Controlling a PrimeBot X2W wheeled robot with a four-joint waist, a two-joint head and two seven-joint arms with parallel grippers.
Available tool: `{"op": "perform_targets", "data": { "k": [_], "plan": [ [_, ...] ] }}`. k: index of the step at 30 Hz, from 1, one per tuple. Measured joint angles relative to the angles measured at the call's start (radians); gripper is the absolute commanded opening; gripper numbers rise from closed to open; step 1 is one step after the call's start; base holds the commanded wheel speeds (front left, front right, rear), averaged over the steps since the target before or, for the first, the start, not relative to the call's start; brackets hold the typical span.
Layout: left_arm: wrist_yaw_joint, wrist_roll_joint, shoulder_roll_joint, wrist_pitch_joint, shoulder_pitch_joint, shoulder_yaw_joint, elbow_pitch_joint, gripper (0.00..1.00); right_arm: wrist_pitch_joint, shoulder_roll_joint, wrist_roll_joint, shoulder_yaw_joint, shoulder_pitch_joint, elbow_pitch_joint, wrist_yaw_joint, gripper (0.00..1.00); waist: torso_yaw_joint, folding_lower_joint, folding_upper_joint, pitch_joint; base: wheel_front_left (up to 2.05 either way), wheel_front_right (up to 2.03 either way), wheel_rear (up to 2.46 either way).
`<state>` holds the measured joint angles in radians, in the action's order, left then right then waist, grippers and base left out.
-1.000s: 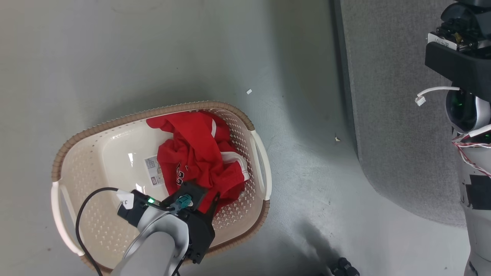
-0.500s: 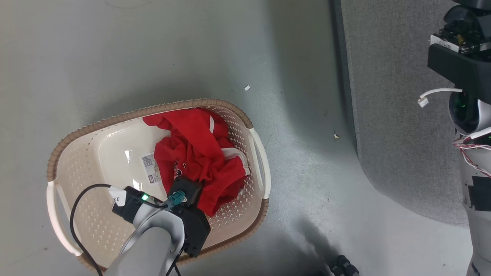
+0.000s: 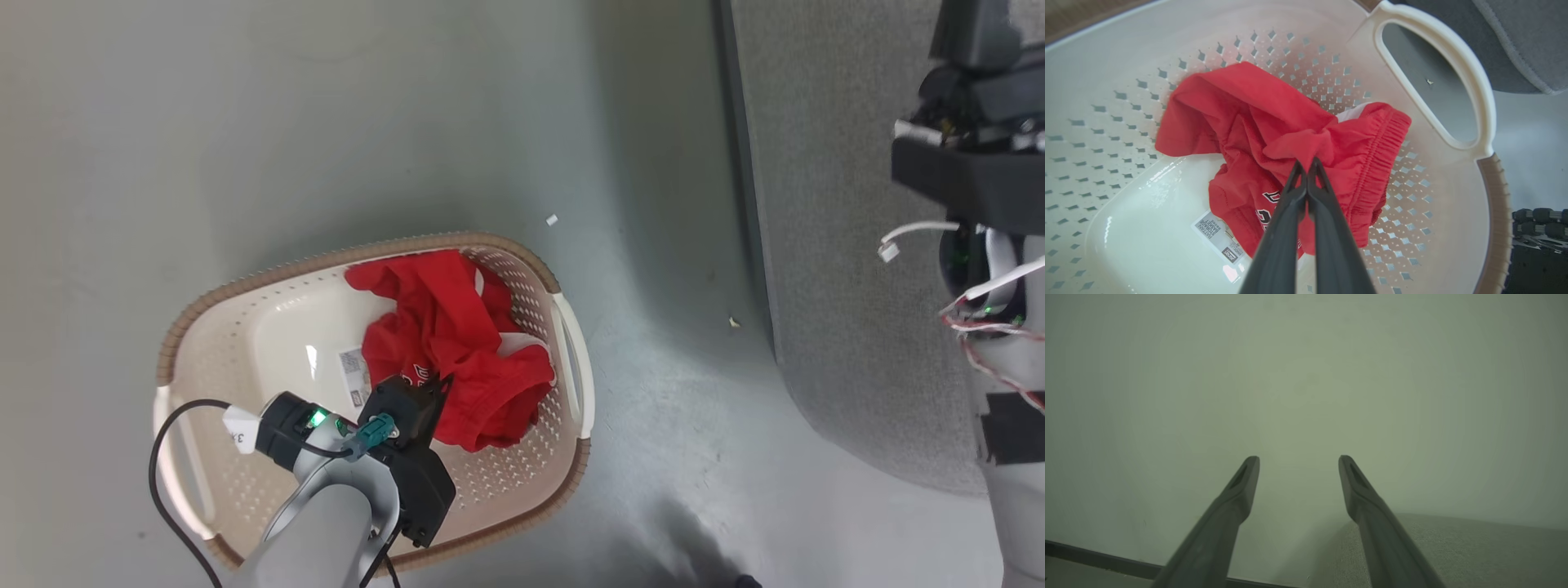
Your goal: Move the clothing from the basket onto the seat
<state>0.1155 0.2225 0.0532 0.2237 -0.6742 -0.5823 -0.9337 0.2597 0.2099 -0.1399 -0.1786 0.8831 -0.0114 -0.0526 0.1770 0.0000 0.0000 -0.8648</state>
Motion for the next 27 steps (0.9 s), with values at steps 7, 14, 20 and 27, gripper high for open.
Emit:
{"op": "perform_targets", "data": {
  "k": [7, 14, 20, 27],
  "plan": [
    [0.007, 0.03, -0.002, 0.019, 0.0, 0.023, 0.034, 0.0, 0.0, 0.0, -0.005, 0.008, -0.086, 0.069, 0.009, 1.0, -0.031, 0.0, 0.0, 0.071, 0.0, 0.0, 0.0],
    [0.007, 0.079, 0.003, 0.026, -0.003, 0.071, 0.095, 0.0, 0.0, -0.001, -0.011, 0.012, -0.183, 0.123, 0.01, 1.0, -0.062, -0.0001, 0.0, 0.162, 0.0, 0.0, 0.0],
    [0.008, 0.085, 0.02, 0.026, -0.01, 0.081, 0.149, 0.0, 0.0, -0.005, -0.02, 0.018, -0.261, 0.163, 0.01, 1.0, -0.088, -0.0002, -0.0001, 0.247, 0.0, 0.0, 0.0],
    [0.008, 0.093, 0.041, 0.026, -0.007, 0.087, 0.194, 0.0, 0.0, -0.009, -0.036, 0.028, -0.322, 0.2, 0.01, 1.0, -0.114, -0.0001, -0.0001, 0.335, 0.0, 0.0, 0.0]
  ]
}}
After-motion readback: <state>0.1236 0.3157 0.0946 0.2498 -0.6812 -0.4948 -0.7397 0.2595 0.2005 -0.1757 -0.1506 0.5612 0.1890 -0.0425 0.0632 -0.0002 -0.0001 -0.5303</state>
